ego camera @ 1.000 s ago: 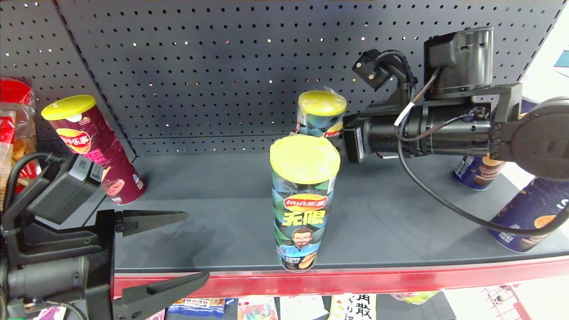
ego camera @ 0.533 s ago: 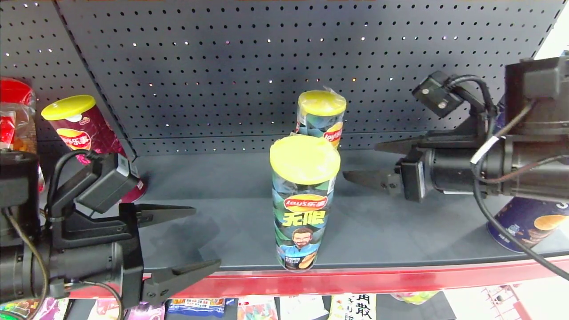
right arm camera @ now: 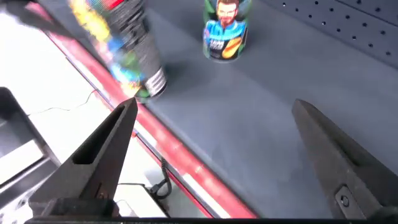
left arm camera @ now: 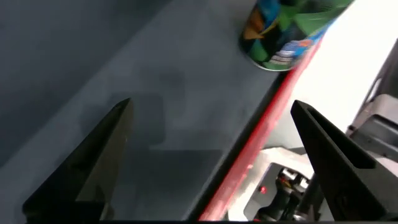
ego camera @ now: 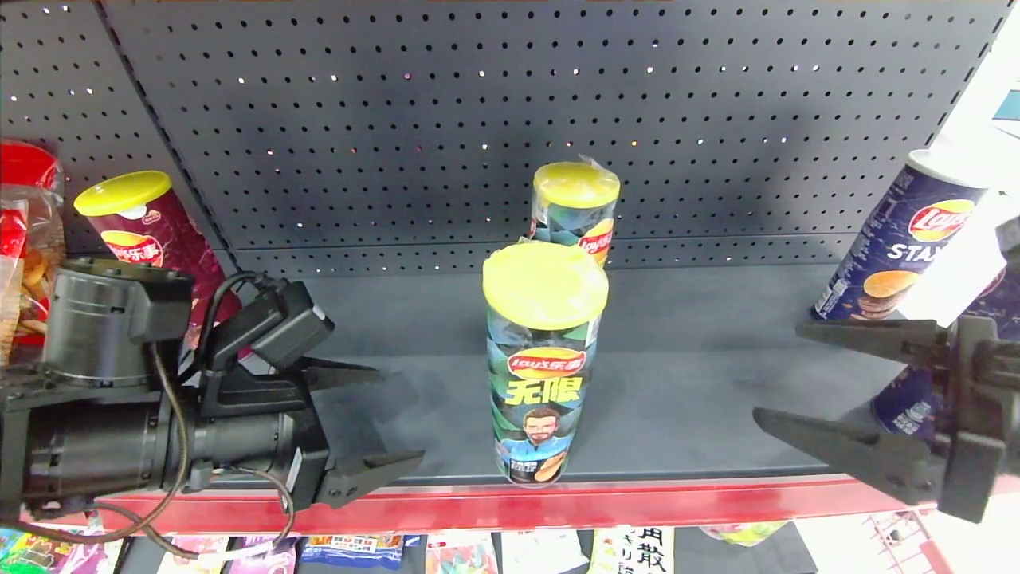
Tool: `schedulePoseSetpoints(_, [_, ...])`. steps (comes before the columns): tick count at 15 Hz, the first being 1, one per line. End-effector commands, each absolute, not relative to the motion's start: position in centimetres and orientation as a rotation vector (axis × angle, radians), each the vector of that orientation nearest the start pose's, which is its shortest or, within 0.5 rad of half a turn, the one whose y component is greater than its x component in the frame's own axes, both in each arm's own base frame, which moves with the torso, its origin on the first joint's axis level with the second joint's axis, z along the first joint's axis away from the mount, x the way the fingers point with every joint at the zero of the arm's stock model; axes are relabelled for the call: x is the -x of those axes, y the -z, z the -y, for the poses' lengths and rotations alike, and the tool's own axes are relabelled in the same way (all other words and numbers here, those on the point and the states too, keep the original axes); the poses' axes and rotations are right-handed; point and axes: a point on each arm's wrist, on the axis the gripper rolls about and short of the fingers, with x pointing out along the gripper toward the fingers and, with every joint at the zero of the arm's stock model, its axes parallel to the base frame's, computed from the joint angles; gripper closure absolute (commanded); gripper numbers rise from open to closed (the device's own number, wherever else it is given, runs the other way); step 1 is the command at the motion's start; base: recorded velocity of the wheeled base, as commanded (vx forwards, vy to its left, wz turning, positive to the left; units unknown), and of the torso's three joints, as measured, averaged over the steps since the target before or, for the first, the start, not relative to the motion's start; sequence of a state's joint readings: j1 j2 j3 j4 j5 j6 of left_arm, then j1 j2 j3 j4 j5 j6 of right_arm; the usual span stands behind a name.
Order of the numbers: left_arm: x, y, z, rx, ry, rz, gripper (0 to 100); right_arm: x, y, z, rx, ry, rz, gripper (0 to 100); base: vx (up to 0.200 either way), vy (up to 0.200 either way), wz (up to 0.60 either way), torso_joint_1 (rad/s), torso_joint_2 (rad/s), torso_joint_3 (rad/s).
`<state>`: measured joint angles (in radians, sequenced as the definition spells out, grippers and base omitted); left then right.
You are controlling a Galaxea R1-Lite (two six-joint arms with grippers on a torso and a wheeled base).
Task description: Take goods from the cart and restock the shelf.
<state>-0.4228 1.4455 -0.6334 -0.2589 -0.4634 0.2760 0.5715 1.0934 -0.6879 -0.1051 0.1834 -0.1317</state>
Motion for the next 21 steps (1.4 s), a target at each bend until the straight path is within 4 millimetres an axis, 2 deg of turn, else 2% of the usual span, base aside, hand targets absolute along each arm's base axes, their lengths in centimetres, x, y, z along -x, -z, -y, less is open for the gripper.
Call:
schedulePoseSetpoints(1, [-21.2, -16.1, 11.3, -0.250, 0.957, -0.490, 0, -9.7, -23.5, -6.7, 0.171, -0.764, -0.186, 0, 0.000, 0.000, 0.00, 0.000, 0.00, 0.000])
schedulePoseSetpoints(5, [-22.4, -15.8, 13.0, -0.261, 0.986, -0.503, 0, -9.6, -24.3, -6.6, 0.164, -0.759, -0.156, 0, 0.000, 0.000, 0.00, 0.000, 0.00, 0.000])
schedulePoseSetpoints(21, [-24.7, -15.1, 15.3, -0.268, 1.020, -0.519, 0, -9.8, -24.9, -6.7, 0.159, -0.755, -0.140, 0, 0.000, 0.000, 0.00, 0.000, 0.00, 0.000])
